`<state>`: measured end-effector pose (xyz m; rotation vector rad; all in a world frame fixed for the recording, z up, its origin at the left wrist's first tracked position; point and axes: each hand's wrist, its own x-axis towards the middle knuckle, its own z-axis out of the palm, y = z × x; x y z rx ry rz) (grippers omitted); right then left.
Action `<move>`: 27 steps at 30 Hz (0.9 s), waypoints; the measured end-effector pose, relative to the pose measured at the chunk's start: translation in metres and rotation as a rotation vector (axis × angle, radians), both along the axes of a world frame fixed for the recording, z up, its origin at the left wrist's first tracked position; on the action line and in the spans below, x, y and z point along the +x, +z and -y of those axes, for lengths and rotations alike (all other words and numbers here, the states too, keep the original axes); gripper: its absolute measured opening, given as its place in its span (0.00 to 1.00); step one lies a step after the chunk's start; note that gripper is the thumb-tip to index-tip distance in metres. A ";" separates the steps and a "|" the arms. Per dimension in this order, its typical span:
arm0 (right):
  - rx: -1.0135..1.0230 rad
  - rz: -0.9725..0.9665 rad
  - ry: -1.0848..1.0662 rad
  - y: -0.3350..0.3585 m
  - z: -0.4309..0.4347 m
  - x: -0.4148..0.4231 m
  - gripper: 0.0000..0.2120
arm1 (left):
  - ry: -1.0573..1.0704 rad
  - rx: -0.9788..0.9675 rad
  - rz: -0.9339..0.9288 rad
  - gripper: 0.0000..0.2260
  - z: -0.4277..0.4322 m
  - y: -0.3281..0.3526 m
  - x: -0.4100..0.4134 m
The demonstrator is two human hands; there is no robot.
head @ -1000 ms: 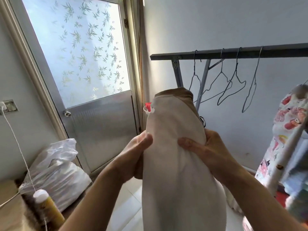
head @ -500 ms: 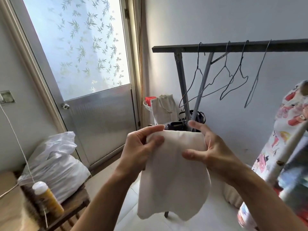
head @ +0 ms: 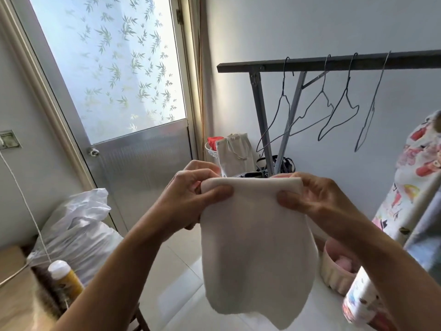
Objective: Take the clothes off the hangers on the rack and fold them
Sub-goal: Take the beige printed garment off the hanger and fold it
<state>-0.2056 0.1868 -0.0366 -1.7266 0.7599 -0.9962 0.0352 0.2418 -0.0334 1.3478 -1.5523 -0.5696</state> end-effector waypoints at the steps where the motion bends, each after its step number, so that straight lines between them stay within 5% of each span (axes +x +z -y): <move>1: 0.080 0.090 0.041 0.002 -0.002 0.001 0.12 | -0.058 0.040 -0.157 0.14 0.000 -0.001 -0.001; 6: 0.080 0.130 -0.085 0.004 -0.001 0.016 0.10 | -0.151 0.146 -0.699 0.15 0.006 -0.018 -0.011; 9: 0.055 0.104 -0.151 0.003 0.004 0.017 0.07 | -0.291 0.219 -0.866 0.26 0.005 -0.036 -0.014; 14: 0.176 0.154 -0.151 0.006 0.010 0.017 0.10 | -0.261 0.144 -0.869 0.28 0.003 -0.046 -0.029; 19: 0.422 0.174 0.128 -0.005 0.009 0.001 0.24 | -0.220 0.081 -0.787 0.29 0.010 -0.033 -0.028; 22: 0.478 0.126 0.114 -0.022 0.009 0.002 0.12 | -0.230 0.104 -0.714 0.24 0.014 -0.029 -0.026; 27: 0.500 0.161 0.083 -0.024 0.010 0.002 0.06 | -0.114 0.178 -0.767 0.12 0.020 -0.021 -0.026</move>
